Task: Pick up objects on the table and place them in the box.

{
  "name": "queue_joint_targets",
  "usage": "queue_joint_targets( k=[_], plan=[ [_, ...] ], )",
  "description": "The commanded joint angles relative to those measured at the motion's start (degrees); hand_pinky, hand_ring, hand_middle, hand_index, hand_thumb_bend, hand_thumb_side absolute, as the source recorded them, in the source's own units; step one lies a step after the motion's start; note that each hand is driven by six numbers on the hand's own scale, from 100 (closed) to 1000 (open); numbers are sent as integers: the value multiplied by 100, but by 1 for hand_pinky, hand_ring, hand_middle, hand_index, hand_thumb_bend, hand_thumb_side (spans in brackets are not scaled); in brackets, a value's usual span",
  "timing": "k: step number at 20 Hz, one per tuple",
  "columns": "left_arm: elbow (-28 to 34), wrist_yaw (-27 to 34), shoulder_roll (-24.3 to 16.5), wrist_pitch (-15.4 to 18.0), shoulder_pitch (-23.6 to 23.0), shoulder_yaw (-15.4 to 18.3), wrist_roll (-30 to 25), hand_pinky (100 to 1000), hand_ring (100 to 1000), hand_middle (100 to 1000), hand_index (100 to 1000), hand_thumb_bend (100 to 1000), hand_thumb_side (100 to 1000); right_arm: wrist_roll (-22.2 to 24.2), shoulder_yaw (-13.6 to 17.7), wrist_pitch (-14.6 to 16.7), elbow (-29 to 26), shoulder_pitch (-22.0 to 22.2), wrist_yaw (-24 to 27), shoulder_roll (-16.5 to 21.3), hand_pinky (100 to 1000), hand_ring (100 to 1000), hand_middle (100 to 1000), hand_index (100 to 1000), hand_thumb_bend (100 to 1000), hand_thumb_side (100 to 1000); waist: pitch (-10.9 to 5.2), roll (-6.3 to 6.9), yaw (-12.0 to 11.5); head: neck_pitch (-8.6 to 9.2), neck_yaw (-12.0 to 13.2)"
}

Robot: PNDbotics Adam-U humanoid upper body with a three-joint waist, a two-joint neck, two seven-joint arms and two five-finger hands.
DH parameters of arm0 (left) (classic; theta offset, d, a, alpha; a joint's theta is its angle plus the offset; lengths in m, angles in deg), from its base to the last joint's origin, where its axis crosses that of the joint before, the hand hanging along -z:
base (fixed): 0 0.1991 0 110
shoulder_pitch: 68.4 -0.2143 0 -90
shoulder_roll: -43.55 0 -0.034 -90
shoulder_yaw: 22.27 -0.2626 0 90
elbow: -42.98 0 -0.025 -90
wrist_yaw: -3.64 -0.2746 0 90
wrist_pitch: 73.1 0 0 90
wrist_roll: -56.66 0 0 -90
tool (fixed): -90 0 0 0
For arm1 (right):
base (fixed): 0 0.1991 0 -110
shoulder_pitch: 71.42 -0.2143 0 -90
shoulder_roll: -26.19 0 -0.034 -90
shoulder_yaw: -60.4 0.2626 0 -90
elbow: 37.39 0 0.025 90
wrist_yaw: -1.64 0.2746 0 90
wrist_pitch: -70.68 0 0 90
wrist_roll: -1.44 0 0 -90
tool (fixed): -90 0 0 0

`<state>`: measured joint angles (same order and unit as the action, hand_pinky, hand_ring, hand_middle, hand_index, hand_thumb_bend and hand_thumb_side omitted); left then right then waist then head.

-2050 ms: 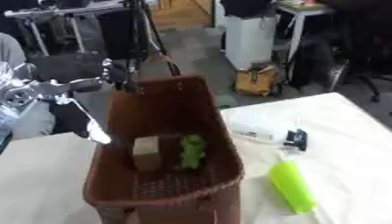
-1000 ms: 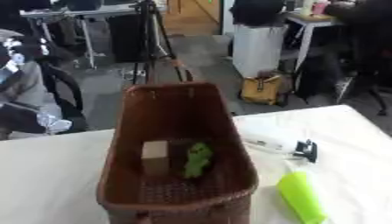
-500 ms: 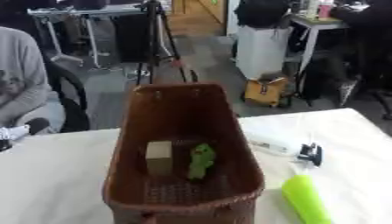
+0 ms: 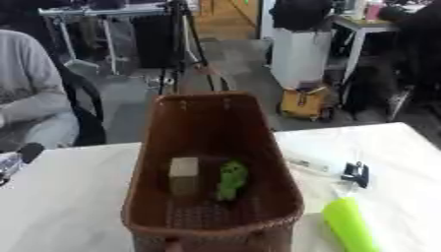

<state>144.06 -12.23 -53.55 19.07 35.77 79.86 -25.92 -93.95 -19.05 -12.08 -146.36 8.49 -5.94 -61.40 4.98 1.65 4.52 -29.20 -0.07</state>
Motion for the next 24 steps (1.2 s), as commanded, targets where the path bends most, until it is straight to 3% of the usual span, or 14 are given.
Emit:
queue_joint_targets(
  k=[1, 5, 13, 18, 24],
  plan=[
    [134, 15, -80, 6, 45, 6, -32, 633, 611, 620, 784, 837, 440, -23, 24, -4, -72, -68, 11, 132, 537, 601, 717, 806, 353, 635, -66, -10, -10, 2, -14],
    [196, 70, 80, 53, -43, -65, -50, 633, 610, 619, 784, 828, 452, -1, -12, 2, -79, -120, 16, 171, 537, 601, 718, 806, 353, 635, -39, -24, -41, -261, 53],
    [271, 96, 262, 86, -72, -126, -70, 636, 609, 618, 783, 818, 458, 5, -37, 1, -75, -170, 25, 218, 538, 602, 718, 805, 354, 633, -18, -63, -66, -559, 139],
    [286, 69, 266, 79, -88, -160, -123, 639, 610, 619, 782, 815, 464, 2, -45, 1, -73, -178, 21, 243, 538, 602, 719, 805, 353, 632, -19, -91, -74, -690, 15],
    [307, 38, 255, 70, -105, -183, -180, 641, 610, 619, 780, 813, 464, 2, -50, 3, -64, -179, 20, 268, 538, 602, 719, 805, 351, 631, -25, -123, -80, -755, -310]
  ],
)
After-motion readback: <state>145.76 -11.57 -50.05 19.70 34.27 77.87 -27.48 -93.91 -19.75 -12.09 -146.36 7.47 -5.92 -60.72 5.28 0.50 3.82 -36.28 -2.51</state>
